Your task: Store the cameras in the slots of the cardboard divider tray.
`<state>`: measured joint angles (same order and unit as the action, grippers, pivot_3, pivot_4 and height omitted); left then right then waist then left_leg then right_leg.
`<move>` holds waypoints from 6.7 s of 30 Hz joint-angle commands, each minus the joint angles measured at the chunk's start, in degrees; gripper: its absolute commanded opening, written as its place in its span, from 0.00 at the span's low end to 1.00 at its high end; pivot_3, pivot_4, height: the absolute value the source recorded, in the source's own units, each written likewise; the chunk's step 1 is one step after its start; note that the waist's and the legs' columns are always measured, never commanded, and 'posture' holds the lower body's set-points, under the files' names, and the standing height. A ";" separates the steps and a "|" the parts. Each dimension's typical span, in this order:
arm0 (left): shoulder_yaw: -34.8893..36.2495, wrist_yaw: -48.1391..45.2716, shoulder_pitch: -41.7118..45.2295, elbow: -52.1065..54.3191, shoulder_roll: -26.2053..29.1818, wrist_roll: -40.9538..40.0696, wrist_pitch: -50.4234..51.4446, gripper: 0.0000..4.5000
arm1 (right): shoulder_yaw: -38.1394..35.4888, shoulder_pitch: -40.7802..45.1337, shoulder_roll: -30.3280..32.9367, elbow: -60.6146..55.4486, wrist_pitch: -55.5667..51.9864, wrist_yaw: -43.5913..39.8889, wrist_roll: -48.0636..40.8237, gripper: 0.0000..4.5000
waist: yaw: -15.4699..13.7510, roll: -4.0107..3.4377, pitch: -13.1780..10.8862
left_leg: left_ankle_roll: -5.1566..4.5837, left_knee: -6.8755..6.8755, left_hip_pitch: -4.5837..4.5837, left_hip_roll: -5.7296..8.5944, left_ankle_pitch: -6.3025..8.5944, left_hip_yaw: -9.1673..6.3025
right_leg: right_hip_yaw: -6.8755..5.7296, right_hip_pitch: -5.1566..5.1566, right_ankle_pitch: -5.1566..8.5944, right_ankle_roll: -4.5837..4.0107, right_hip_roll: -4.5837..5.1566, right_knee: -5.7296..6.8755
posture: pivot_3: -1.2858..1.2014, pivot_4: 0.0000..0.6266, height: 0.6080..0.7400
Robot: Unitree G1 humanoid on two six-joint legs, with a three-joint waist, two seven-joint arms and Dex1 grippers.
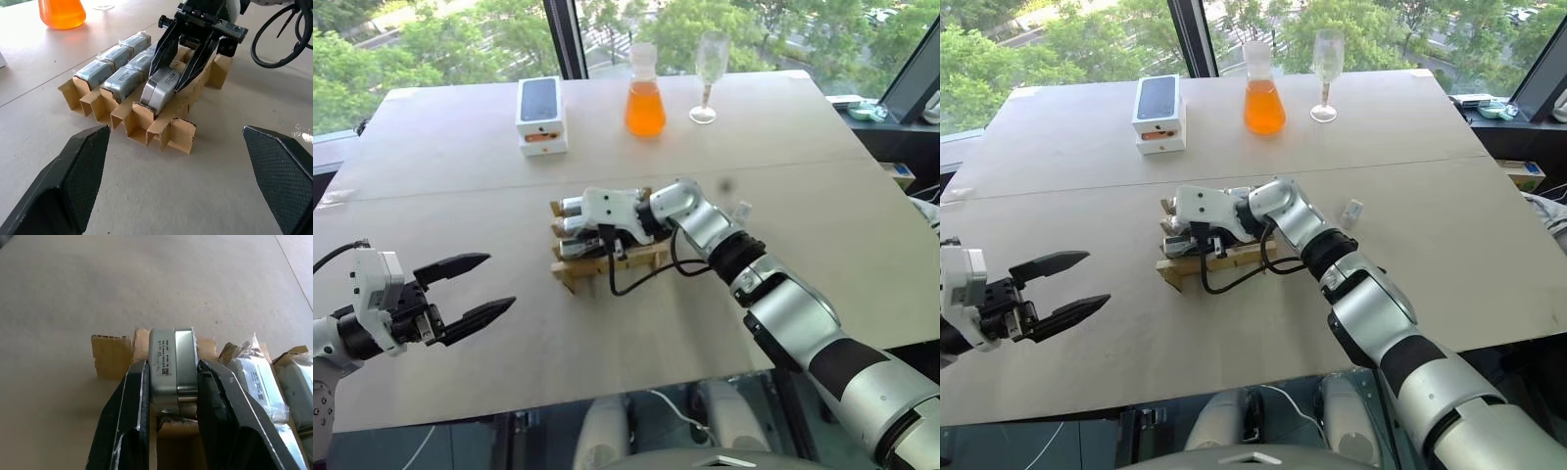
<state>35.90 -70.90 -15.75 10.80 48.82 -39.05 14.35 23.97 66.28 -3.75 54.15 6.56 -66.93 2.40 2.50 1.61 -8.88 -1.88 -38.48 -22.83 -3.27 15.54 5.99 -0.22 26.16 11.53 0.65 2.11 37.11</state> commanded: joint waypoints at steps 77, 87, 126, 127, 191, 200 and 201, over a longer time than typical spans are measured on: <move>-2.30 -0.76 5.05 -1.26 0.80 0.73 -0.50 1.00 | -4.64 3.68 -3.82 7.95 -4.32 3.23 0.12 0.15 | 0.05 0.03 -0.05 | 0.00 -0.07 0.12 -0.02 -0.01 -0.47 | -0.18 0.01 0.17 -0.26 -0.06 0.54 | 0.52 0.24 1.00; -2.01 -0.23 4.42 -0.58 0.72 0.43 -0.27 1.00 | -4.57 4.03 -3.50 11.65 -2.18 0.80 3.01 0.26 | 0.07 0.01 -0.07 | 0.03 -0.06 0.15 -0.03 -0.03 -0.60 | -0.18 0.01 0.17 -0.28 -0.03 0.60 | 0.52 0.24 1.00; -12.60 -5.41 16.30 -9.35 1.59 3.73 -1.72 1.00 | -31.66 -43.95 11.24 -80.11 -57.41 49.29 -7.28 0.87 | -0.14 0.05 -0.07 | 0.05 -0.04 0.12 0.07 -0.05 -0.81 | -0.29 -0.02 0.20 -0.19 -0.24 0.57 | 0.52 0.24 1.00; -12.83 -5.55 16.65 -9.51 1.58 3.76 -1.74 1.00 | -31.04 -45.40 10.10 -80.43 -56.72 50.40 -7.29 0.87 | -0.17 0.06 -0.06 | 0.05 -0.04 0.12 0.07 -0.05 -0.82 | -0.29 -0.03 0.21 -0.21 -0.23 0.58 | 0.52 0.24 1.00; -15.20 -16.36 20.85 -9.28 6.41 3.62 -1.82 1.00 | -2.81 -9.62 13.94 -23.39 -11.77 -0.86 -12.21 0.15 | -0.35 0.12 -0.12 | 0.01 -0.09 -0.01 0.09 -0.05 -0.78 | -0.40 -0.11 0.17 -0.17 -0.25 0.43 | 0.52 0.24 1.00; -13.69 -15.00 18.47 -8.00 5.92 3.30 -1.88 1.00 | -0.96 -3.86 10.11 -5.67 5.59 -3.79 -4.19 0.15 | -0.15 0.11 -0.13 | 0.03 -0.09 0.07 0.04 -0.06 -0.62 | -0.39 -0.10 0.17 -0.18 -0.26 0.55 | 0.52 0.24 1.00; -13.56 -14.93 18.31 -7.89 5.97 3.20 -1.82 1.00 | -1.04 -3.16 9.78 -3.67 7.32 -3.59 -3.37 0.15 | -0.18 0.10 -0.14 | 0.03 -0.09 0.08 0.04 -0.06 -0.61 | -0.39 -0.10 0.17 -0.19 -0.25 0.57 | 0.52 0.24 1.00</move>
<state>20.12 -85.97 3.03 1.48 54.36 -35.06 13.21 23.17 61.21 6.16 47.57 9.73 -70.87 -2.85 2.33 1.71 -9.02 -1.84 -38.57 -22.75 -3.23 15.48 5.39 -0.61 26.06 11.70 0.46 1.87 37.67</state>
